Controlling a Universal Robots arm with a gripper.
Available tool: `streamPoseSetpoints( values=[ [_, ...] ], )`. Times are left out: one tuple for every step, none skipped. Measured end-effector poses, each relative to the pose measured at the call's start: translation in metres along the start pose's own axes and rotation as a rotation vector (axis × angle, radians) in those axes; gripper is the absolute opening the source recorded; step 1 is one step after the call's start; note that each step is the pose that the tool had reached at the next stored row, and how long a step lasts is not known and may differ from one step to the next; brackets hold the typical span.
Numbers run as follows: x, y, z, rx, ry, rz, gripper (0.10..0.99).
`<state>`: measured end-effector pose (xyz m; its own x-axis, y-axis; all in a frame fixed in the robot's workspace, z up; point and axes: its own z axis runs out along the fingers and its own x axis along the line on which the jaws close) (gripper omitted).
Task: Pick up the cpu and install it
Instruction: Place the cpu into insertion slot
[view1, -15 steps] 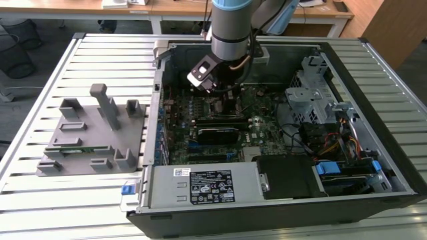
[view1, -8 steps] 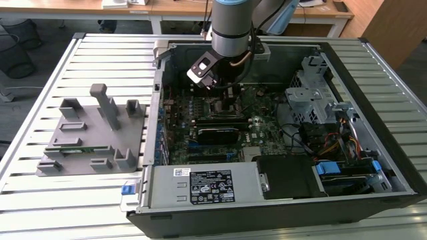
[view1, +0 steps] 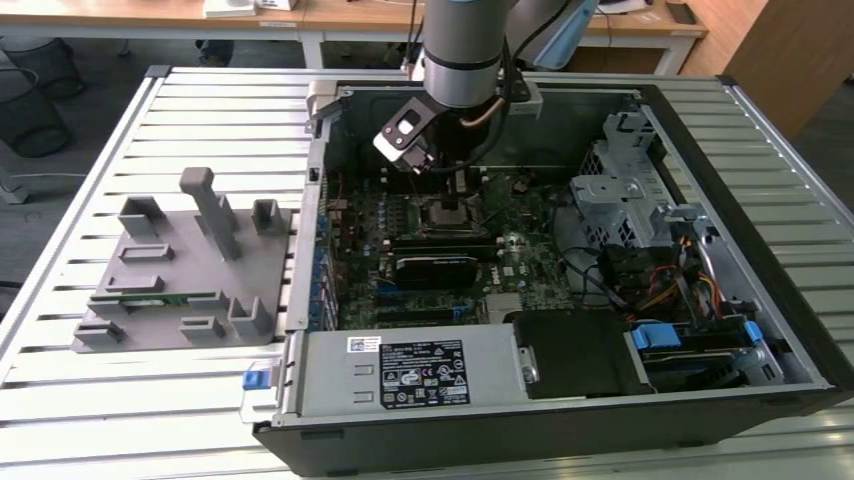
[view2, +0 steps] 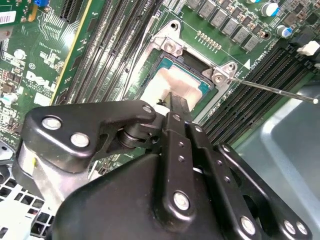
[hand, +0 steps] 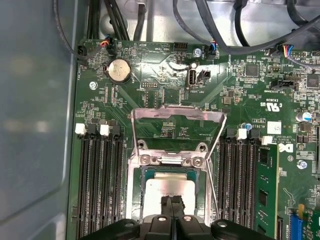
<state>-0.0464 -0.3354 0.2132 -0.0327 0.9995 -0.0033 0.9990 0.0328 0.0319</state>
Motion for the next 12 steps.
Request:
streamPoseSetpoints(
  values=[
    [0.0000, 0.0000, -0.0007, 0.000, 0.0000, 0.000, 0.106],
    [0.0000, 0.0000, -0.0014, 0.001, 0.0000, 0.000, 0.106],
    [0.0000, 0.0001, -0.0023, 0.001, 0.0000, 0.000, 0.106],
    [0.0000, 0.0001, -0.0033, 0.001, 0.0000, 0.000, 0.106],
    [0.0000, 0.0001, -0.0041, 0.001, 0.0000, 0.000, 0.106],
    [0.0000, 0.0001, -0.0048, 0.001, 0.0001, 0.000, 0.106],
    [0.0000, 0.0002, -0.0055, 0.001, 0.0001, 0.000, 0.106],
    [0.0000, 0.0002, -0.0063, 0.001, 0.0001, 0.000, 0.106],
    [0.0000, 0.0002, -0.0070, 0.001, 0.0001, 0.000, 0.106],
    [0.0000, 0.0002, -0.0076, 0.001, 0.0002, 0.000, 0.106],
    [0.0000, 0.0002, -0.0082, 0.001, 0.0003, 0.000, 0.106],
    [0.0000, 0.0003, -0.0089, 0.001, 0.0003, 0.000, 0.106]
  ],
)
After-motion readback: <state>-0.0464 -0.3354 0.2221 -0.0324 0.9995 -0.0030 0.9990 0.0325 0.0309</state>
